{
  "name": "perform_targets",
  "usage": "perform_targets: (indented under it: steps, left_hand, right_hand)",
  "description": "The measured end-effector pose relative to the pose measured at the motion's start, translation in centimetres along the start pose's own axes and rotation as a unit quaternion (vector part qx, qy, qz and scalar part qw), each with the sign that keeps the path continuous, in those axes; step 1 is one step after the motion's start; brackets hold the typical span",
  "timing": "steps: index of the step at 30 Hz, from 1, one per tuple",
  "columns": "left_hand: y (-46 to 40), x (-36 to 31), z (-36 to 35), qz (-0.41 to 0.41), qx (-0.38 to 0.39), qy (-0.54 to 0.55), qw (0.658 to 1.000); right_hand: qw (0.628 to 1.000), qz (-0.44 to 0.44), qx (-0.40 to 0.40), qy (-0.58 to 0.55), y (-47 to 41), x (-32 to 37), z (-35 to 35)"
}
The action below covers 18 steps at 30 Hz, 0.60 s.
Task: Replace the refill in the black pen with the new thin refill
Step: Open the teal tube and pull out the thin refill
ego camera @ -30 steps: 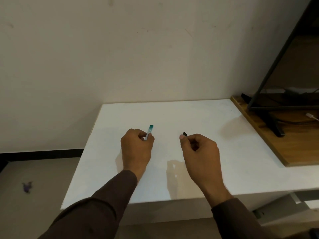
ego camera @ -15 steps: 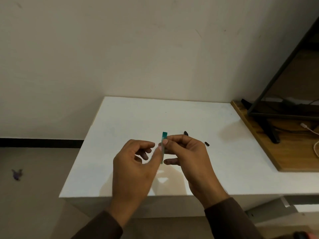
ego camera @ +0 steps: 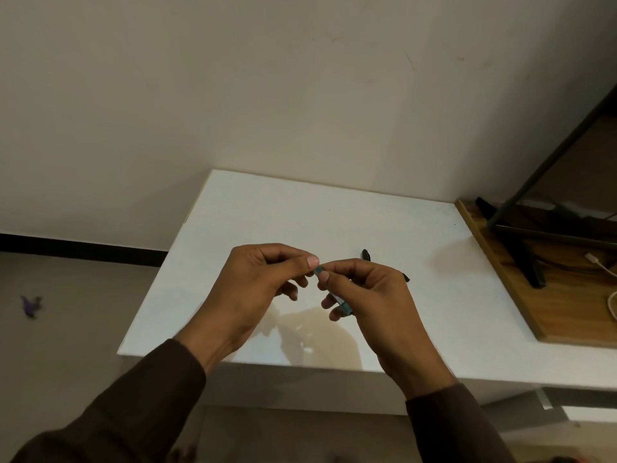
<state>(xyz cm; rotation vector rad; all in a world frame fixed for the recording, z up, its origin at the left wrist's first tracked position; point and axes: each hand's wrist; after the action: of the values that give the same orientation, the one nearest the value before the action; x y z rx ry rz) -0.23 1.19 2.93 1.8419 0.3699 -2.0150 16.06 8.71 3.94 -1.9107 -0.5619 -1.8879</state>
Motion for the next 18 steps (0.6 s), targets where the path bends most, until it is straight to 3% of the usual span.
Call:
perform_targets:
  steps: [6, 9, 13, 18]
  left_hand:
    - [-0.5, -0.1, 0.8, 0.019, -0.017, 0.035, 0.999]
    - [-1.1, 0.6, 2.0, 0.004, -0.061, -0.103, 0.993]
    - [-1.7, 2.0, 3.3, 0.018, -0.085, -0.301, 0.95]
    - [-1.7, 3.6, 3.4, 0.031, -0.078, -0.361, 0.929]
  right_hand:
    - [1.0, -0.004, -0.016, 0.003, 0.0, -0.2, 0.4]
    - [0.999, -0.003, -0.034, -0.018, -0.1, -0.2, 0.8]
    - [0.999, -0.007, -0.047, -0.012, -0.2, -0.6, 0.7]
    - [0.998, -0.009, -0.063, -0.018, -0.4, -1.0, 0.8]
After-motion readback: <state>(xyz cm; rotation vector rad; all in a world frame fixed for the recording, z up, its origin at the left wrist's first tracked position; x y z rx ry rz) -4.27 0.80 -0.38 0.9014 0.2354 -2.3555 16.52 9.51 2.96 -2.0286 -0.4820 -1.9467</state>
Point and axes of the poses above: each hand's wrist, its own y-axis away from the middle knuckle, its own z-axis out of the back of the hand, x = y × z, and after that the axes turned 11 degrees about -y, right-handed
